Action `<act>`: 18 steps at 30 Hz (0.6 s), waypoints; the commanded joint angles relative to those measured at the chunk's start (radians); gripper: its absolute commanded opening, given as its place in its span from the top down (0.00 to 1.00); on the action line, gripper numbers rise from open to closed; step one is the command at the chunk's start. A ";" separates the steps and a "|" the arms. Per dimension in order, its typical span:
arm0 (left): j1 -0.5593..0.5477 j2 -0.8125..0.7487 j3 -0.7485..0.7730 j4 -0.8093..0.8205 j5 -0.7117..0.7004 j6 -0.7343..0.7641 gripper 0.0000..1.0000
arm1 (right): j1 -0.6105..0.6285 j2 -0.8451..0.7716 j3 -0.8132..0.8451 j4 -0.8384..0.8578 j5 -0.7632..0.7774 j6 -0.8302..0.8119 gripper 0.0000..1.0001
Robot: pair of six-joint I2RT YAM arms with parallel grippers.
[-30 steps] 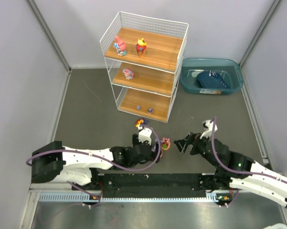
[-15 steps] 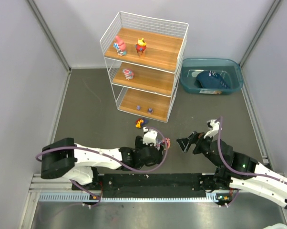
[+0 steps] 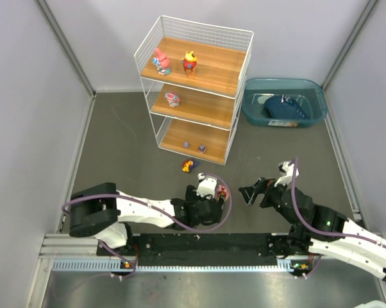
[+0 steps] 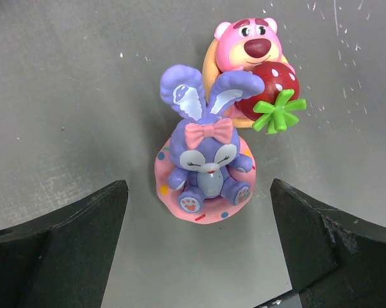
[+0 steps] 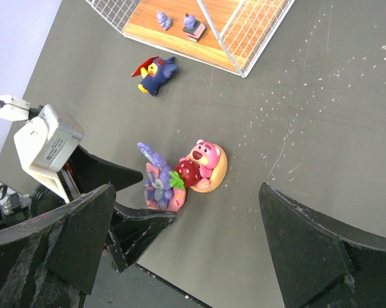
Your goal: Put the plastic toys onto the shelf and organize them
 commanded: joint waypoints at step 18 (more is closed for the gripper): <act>-0.009 0.101 0.062 0.016 -0.042 0.000 0.23 | -0.010 -0.011 0.040 -0.011 0.041 -0.021 0.05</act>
